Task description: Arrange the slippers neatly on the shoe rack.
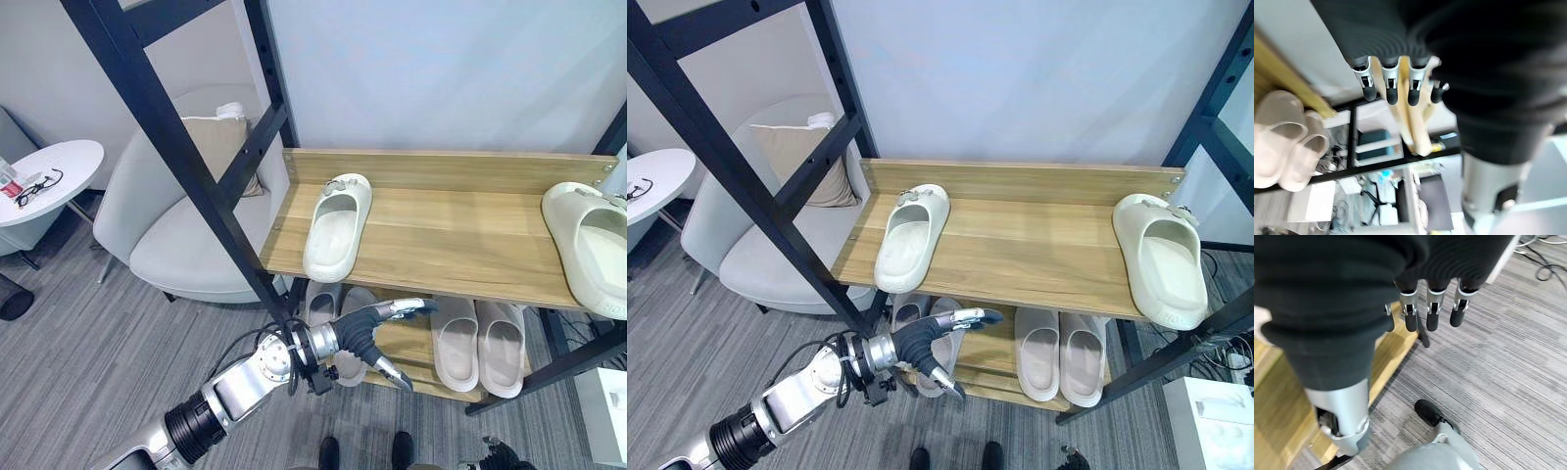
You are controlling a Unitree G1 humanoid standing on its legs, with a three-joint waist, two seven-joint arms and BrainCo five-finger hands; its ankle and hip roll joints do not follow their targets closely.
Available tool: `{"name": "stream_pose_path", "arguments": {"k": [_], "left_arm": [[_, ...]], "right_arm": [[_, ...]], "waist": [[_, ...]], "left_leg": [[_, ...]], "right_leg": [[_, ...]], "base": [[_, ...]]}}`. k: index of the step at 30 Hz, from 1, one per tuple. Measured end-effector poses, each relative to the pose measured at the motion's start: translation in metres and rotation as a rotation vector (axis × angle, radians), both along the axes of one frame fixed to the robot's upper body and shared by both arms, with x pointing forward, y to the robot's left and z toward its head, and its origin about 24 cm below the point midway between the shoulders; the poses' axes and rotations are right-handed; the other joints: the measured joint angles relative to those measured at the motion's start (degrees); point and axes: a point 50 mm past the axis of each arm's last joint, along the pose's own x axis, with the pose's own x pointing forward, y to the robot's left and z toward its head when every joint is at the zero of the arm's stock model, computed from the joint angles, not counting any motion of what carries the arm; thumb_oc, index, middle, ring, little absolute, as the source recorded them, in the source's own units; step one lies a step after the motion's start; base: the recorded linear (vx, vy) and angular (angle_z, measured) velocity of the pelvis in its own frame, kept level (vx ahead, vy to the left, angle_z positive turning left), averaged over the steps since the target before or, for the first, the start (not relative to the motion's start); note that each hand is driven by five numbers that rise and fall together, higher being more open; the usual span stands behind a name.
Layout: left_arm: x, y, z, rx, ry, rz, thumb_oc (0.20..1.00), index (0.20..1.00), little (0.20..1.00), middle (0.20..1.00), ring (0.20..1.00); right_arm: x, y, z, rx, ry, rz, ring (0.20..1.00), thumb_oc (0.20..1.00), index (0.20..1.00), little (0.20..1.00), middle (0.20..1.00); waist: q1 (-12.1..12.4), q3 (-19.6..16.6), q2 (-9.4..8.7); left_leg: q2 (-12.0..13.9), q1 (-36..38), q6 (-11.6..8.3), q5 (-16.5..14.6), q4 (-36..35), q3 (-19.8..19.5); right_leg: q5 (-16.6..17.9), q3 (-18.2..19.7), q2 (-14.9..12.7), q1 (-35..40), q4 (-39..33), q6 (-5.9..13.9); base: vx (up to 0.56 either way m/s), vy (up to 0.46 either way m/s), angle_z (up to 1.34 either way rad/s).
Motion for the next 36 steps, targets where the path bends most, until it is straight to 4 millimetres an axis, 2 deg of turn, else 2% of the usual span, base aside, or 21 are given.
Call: {"name": "stream_pose_path", "arguments": {"k": [3,5,7,11,14,21,28,36], "left_arm": [[-0.001,-0.004,0.014,-0.026,-0.008,-0.047,1.0,1.0,1.0,1.0,1.0],[-0.01,-0.005,0.046,-0.157,-0.037,-0.12,1.0,1.0,1.0,1.0,1.0],[-0.013,-0.005,0.056,-0.233,-0.011,-0.147,1.0,1.0,1.0,1.0,1.0],[0.004,0.017,0.098,-0.475,-0.134,0.045,1.0,1.0,1.0,1.0,1.0],[0.016,0.021,0.11,-0.491,-0.259,0.172,1.0,1.0,1.0,1.0,1.0],[0.046,0.051,0.118,-0.342,-0.645,0.571,1.0,1.0,1.0,1.0,1.0],[0.077,0.068,0.107,-0.062,-0.916,0.788,1.0,1.0,1.0,1.0,1.0],[0.096,0.085,0.087,0.187,-1.104,0.937,1.0,1.0,1.0,1.0,1.0]], "right_arm": [[0.004,0.006,-0.001,0.006,0.008,0.036,1.0,1.0,1.0,1.0,1.0],[0.002,0.008,-0.002,0.019,0.014,0.042,1.0,1.0,1.0,1.0,1.0],[0.001,0.009,-0.003,0.021,0.016,0.042,1.0,1.0,1.0,1.0,1.0],[-0.005,0.011,-0.005,0.031,0.028,0.024,1.0,1.0,1.0,1.0,1.0],[-0.005,0.016,-0.007,0.044,0.026,0.009,1.0,1.0,1.0,1.0,1.0],[0.002,0.019,-0.005,0.043,-0.015,-0.013,1.0,1.0,1.0,1.0,1.0],[0.01,0.023,-0.002,0.043,-0.062,-0.001,1.0,1.0,1.0,1.0,1.0],[-0.004,0.029,-0.006,0.049,-0.05,0.036,1.0,1.0,1.0,1.0,1.0]], "waist": [[-0.01,0.24,0.13],[-0.04,0.42,-0.09],[-0.02,0.34,0.09],[0.12,0.43,-0.06],[0.14,0.4,-0.13],[-0.11,0.27,-0.17],[-1.22,0.18,-0.2],[-2.12,-0.62,-0.45]], "left_leg": [[0.03,0.54,-0.03,-0.04,0.01,-0.05],[-0.01,0.94,-0.01,-0.05,0.0,-0.09],[-0.04,0.93,-0.34,-0.29,0.0,-0.12],[0.03,0.96,-0.35,-0.29,0.0,-0.33],[0.03,0.97,-0.36,-0.27,0.0,-0.37],[0.07,1.16,0.16,0.13,0.01,-0.17],[0.09,1.9,0.19,0.07,0.01,0.93],[0.26,1.8,0.25,0.01,0.01,2.34]], "right_leg": [[-0.05,-0.07,-0.03,0.56,-0.02,-0.07],[-0.11,-0.12,-0.02,1.03,-0.01,-0.08],[-0.11,-0.13,-0.04,1.02,0.02,-0.08],[-0.12,-0.43,0.0,1.23,0.28,-0.1],[-0.11,-0.52,0.0,1.25,0.29,-0.09],[-0.04,-0.3,0.04,1.28,0.2,-0.15],[-0.01,0.71,0.07,1.54,-0.02,-0.18],[0.39,2.34,0.32,0.73,-0.02,-0.45]], "base": [[0.0,0.0,0.0],[0.0,0.0,0.0],[0.0,0.0,0.0],[0.0,-0.003,0.01],[0.0,-0.003,0.01],[0.0,0.0,0.0],[0.01,0.004,-0.08],[0.01,0.005,-0.11]]}}
